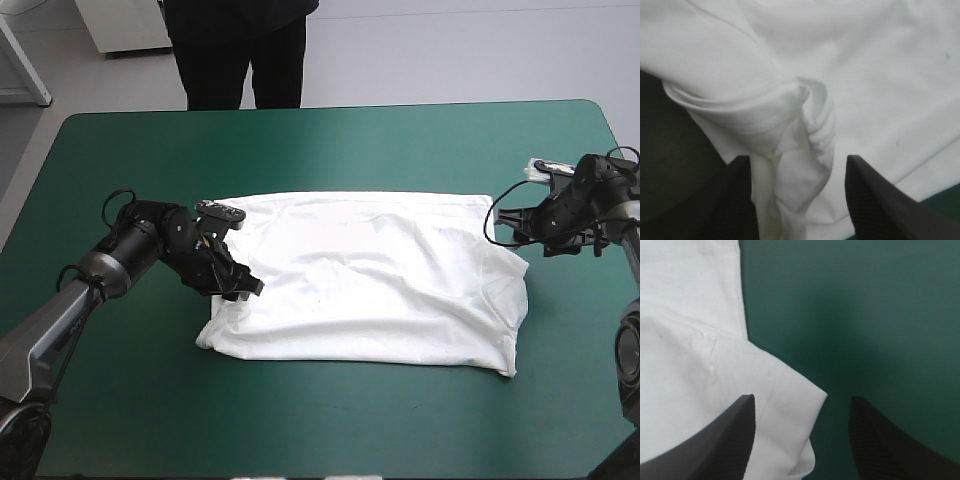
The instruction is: Fold the cloth
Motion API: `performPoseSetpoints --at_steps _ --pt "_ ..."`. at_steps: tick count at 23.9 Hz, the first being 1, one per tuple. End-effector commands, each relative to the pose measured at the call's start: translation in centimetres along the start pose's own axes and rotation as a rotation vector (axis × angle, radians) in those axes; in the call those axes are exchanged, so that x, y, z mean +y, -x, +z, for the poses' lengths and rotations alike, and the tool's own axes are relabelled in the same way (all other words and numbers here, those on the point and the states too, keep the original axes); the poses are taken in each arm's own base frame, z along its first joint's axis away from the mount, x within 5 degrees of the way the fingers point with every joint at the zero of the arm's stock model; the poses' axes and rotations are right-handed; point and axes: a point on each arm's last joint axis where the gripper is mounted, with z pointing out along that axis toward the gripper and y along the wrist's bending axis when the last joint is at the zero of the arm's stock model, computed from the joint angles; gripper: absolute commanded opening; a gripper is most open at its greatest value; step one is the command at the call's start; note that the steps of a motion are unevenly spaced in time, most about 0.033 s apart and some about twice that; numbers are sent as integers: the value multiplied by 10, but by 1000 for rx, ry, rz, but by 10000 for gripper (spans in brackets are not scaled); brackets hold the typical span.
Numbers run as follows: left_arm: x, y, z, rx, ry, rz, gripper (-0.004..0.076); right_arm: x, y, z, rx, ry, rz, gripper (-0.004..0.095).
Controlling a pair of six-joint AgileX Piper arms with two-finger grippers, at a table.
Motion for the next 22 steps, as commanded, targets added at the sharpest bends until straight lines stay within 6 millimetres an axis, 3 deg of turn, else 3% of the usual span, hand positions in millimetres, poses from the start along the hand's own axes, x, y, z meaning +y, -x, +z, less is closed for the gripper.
performPoseSetpoints --at_steps 1,12,19,22 --pt "-4 5 -21 -92 -5 -1 407 -1 7 -9 -34 -4 -8 537" --pt "-4 7 -21 -106 -6 -2 407 -7 9 20 41 -38 4 455" --pt "-4 7 -21 -114 -5 -3 407 -4 8 32 91 -12 23 431" --pt "-4 8 -21 -120 -4 -3 407 4 2 37 137 -9 2 366"
